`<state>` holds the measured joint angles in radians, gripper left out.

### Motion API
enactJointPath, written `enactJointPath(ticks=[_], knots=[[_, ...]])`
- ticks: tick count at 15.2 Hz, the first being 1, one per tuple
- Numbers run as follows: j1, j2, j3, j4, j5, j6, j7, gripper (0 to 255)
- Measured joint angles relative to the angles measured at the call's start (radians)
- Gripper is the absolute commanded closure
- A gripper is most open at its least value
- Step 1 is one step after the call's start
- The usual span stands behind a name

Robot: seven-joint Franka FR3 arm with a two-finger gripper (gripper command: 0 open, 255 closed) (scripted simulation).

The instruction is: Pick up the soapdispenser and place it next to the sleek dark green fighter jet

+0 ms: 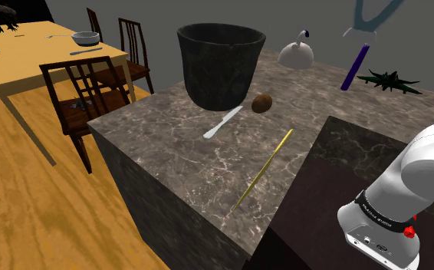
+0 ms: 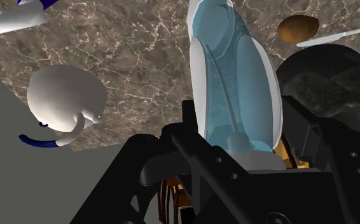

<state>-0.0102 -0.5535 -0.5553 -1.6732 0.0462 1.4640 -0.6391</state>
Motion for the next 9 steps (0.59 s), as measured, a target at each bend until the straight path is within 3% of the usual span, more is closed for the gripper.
enactJointPath(ticks=[9], knots=[[0.006, 0.027, -0.224, 0.040, -0.030, -0.024, -0.220, 255]])
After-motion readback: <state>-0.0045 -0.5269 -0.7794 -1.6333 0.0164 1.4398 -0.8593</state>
